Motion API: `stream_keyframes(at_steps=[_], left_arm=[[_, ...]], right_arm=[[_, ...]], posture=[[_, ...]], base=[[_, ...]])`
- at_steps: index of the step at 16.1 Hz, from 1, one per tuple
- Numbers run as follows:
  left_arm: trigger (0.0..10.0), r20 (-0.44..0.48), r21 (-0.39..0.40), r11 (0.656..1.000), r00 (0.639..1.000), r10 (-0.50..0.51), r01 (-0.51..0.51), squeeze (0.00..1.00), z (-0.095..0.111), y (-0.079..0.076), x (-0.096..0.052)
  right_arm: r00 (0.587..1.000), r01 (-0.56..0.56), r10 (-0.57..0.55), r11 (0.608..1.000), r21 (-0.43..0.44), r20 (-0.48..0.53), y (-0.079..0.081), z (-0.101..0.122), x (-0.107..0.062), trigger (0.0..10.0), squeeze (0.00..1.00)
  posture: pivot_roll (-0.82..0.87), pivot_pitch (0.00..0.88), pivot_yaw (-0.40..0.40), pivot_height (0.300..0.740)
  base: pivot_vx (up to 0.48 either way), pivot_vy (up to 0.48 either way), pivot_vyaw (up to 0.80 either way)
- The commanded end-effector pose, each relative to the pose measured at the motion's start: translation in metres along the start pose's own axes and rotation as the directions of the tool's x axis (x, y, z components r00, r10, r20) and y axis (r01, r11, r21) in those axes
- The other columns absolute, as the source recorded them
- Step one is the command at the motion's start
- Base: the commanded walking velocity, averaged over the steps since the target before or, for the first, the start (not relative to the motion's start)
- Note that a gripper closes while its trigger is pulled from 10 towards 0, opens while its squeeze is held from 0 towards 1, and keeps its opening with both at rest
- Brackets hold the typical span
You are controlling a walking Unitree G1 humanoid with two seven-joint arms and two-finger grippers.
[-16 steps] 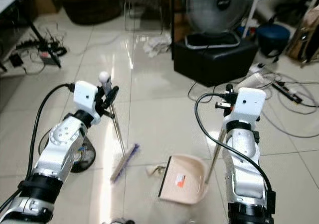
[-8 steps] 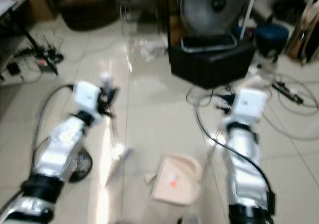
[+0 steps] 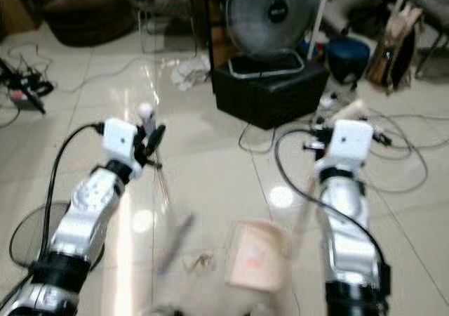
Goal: Sweep floor
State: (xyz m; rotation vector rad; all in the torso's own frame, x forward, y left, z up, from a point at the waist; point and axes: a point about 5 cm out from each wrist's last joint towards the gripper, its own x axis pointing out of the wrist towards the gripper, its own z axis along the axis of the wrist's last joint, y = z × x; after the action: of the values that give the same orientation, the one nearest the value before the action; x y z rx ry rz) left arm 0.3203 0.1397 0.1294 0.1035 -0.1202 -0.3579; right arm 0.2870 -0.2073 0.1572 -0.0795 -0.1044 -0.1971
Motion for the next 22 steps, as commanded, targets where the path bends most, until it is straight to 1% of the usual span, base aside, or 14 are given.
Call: stream_keyframes(at_steps=[1, 3, 4, 6, 7, 11, 16, 19, 22], left_arm=[[10.0, 0.025, 0.058, 0.998, 0.999, 0.020, -0.021, 0.00, 0.0094, 0.0132, -0.0015], [10.0, 0.037, 0.040, 0.999, 0.999, 0.027, -0.029, 0.00, 0.0140, 0.0155, 0.0037], [10.0, 0.043, 0.049, 0.998, 0.999, 0.026, -0.028, 0.00, 0.0161, 0.0169, 0.0060], [10.0, 0.038, 0.052, 0.998, 0.999, 0.027, -0.029, 0.00, 0.0152, 0.0183, 0.0060], [10.0, 0.044, 0.046, 0.999, 0.999, 0.023, -0.025, 0.00, 0.0155, 0.0179, 0.0062], [10.0, 0.033, 0.072, 0.997, 0.999, 0.030, -0.032, 0.00, 0.0154, 0.0195, 0.0082], [10.0, 0.026, 0.073, 0.997, 0.999, 0.020, -0.022, 0.00, 0.0140, 0.0201, 0.0060], [10.0, 0.022, 0.070, 0.997, 1.000, 0.010, -0.011, 0.00, 0.0130, 0.0182, 0.0061], [10.0, 0.016, 0.058, 0.998, 1.000, 0.004, -0.005, 0.00, 0.0124, 0.0163, 0.0081]], right_arm=[[0.999, -0.039, 0.038, 0.998, 0.039, 0.028, 0.0129, 0.0049, -0.0008, 10.0, 0.00], [0.999, -0.045, 0.044, 0.997, 0.067, 0.026, 0.0144, 0.0037, -0.0011, 10.0, 0.00], [0.998, -0.050, 0.048, 0.997, 0.066, 0.026, 0.0156, 0.0034, -0.0015, 10.0, 0.00], [0.998, -0.049, 0.047, 0.997, 0.065, 0.030, 0.0158, 0.0042, -0.0011, 10.0, 0.00], [0.999, -0.045, 0.043, 0.997, 0.067, 0.030, 0.0154, 0.0043, -0.0005, 10.0, 0.00], [0.999, -0.035, 0.033, 0.996, 0.076, 0.028, 0.0146, 0.0027, -0.0007, 10.0, 0.00], [1.000, -0.019, 0.017, 0.997, 0.077, 0.024, 0.0126, 0.0004, -0.0005, 10.0, 0.00], [1.000, 0.001, -0.003, 0.996, 0.085, 0.019, 0.0088, -0.0005, -0.0010, 10.0, 0.00], [0.999, -0.007, 0.004, 0.997, 0.073, 0.041, 0.0072, 0.0015, 0.0002, 10.0, 0.00]], posture=[[0.02, 0.085, 0.064, 0.740], [0.02, 0.087, 0.063, 0.740], [0.01, 0.081, 0.064, 0.740], [0.01, 0.076, 0.071, 0.740], [0.01, 0.078, 0.072, 0.740], [0.02, 0.077, 0.075, 0.740], [0.03, 0.084, 0.078, 0.740], [0.03, 0.092, 0.081, 0.740], [0.03, 0.095, 0.086, 0.740]], base=[[0.304, 0.000, 0.00], [0.302, 0.000, 0.00], [0.296, 0.000, 0.00], [0.300, 0.000, 0.00], [0.000, 0.000, 0.00], [0.000, 0.000, 0.00], [0.000, 0.000, 0.00], [0.000, 0.000, 0.00], [0.000, 0.000, 0.00]])
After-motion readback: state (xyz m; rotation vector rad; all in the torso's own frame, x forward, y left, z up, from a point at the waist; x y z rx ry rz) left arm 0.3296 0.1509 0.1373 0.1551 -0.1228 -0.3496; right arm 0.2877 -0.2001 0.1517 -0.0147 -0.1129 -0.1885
